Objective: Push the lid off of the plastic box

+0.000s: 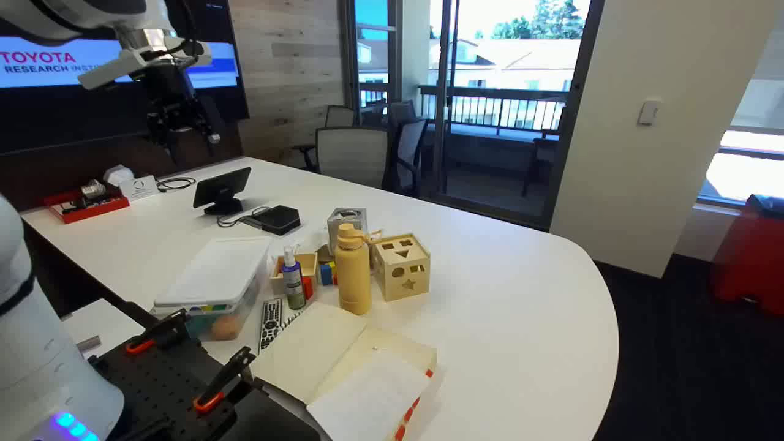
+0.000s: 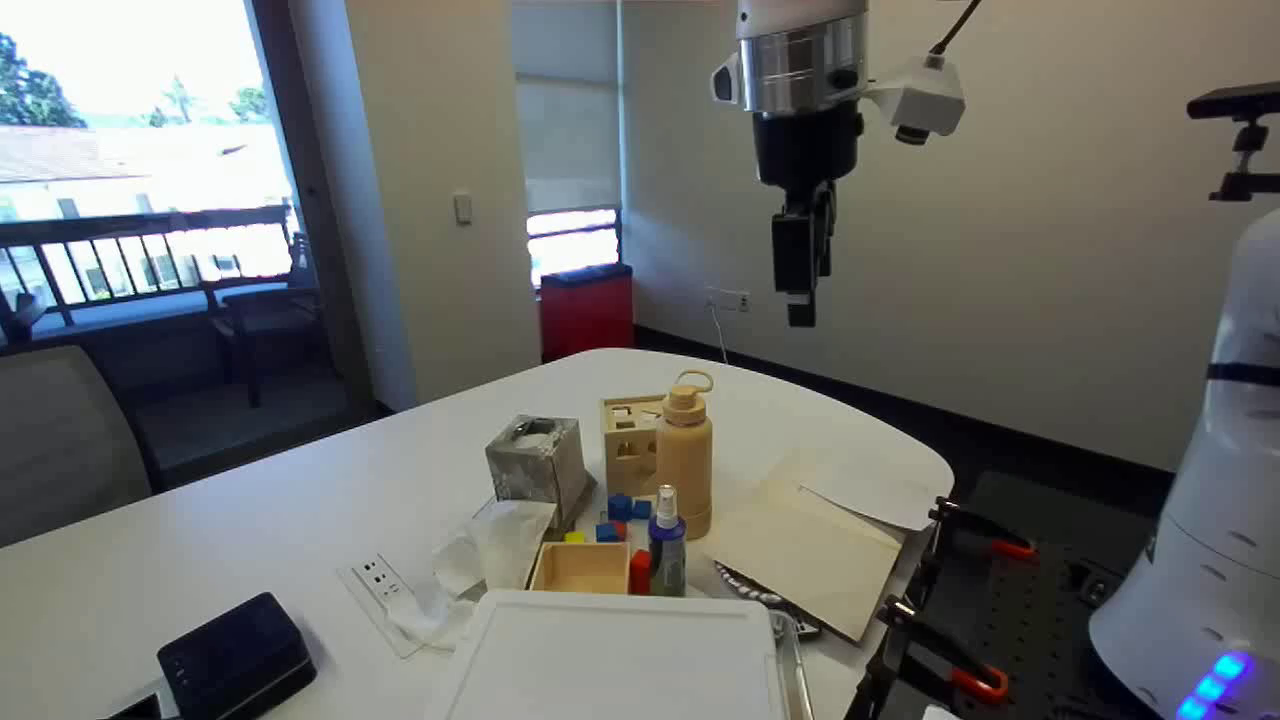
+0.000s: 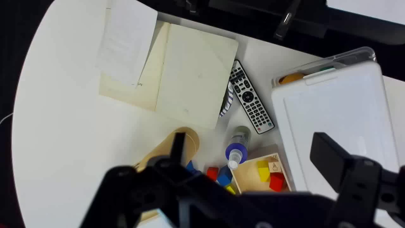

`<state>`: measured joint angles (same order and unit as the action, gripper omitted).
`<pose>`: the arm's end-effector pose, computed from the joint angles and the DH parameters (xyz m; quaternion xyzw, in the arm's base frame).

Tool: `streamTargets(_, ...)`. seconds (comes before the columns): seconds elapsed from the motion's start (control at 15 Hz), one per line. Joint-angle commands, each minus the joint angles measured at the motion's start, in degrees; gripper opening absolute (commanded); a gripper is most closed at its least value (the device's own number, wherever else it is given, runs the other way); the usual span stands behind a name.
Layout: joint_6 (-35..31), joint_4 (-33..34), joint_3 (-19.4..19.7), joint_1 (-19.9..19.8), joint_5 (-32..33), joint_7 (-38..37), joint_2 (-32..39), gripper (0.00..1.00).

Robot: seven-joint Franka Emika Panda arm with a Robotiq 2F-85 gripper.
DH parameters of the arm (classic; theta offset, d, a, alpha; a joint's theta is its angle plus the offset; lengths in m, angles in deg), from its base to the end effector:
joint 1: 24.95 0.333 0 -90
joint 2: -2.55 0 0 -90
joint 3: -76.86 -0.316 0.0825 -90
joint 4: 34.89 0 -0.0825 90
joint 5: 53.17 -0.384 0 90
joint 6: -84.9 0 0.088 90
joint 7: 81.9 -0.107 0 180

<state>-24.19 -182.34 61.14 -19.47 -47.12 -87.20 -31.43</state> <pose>0.3369 0.1234 0.4444 0.9824 0.1308 -0.0214 0.1319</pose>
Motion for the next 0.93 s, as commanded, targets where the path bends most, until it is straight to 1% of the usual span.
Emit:
streamTargets(0.0,0.2,0.1,1.4,1.6,0.8,-0.8,0.3,1.00)
streamTargets(0.13,-0.6,-0.7,1.5,2.3,0.4,-0.2,1.7,1.00)
streamTargets(0.27,-4.2,-3.9,2.1,3.5,-0.7,0.8,2.9,1.00)
streamTargets(0.47,-12.4,-10.3,2.9,5.1,-3.1,1.6,7.0,1.00)
streamTargets(0.6,-19.1,-14.2,3.3,5.7,-4.3,1.7,11.3,1.00)
streamTargets(0.67,-20.8,-11.6,3.0,5.5,-4.4,1.5,16.7,1.00)
streamTargets(0.73,-24.0,-13.1,3.0,5.8,-4.7,1.7,19.2,1.00)
streamTargets(0.87,-29.3,-13.5,2.9,6.3,-5.6,2.4,24.9,1.00)
